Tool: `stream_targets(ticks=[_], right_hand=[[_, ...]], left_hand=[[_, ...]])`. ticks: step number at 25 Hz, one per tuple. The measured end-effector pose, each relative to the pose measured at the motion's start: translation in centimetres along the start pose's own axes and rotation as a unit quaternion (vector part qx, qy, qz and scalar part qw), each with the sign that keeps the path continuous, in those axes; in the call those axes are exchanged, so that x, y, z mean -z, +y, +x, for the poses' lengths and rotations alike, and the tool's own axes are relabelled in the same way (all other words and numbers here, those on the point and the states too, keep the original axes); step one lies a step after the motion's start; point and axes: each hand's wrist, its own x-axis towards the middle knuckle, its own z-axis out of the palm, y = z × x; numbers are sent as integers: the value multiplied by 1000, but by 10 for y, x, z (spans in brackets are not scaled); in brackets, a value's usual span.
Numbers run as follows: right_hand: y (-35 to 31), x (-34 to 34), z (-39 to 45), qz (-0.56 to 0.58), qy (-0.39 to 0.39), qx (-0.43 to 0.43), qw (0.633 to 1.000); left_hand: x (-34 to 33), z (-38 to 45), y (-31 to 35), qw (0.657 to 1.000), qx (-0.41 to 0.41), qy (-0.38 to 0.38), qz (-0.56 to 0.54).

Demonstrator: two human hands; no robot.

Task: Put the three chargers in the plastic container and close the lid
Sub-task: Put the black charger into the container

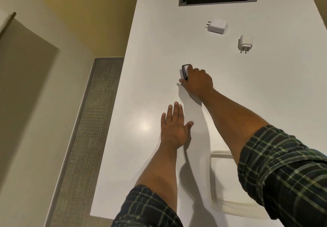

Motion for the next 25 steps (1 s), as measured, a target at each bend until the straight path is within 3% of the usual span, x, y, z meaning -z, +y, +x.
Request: stream_targets(ticks=[7,15,18,25], right_hand=[[-6,-10,15,0,53,-43,998],[7,-8,-21,55,45,-43,997],[22,-3,-43,168,32,-66,983],[67,21,-106,430,-3,-127,894]], left_hand=[[6,3,0,999,-2,-38,2],[1,6,-3,999,-2,-43,-13],[0,5,-3,999,-2,-42,-19],[9,-8,2,996,12,-84,-12]])
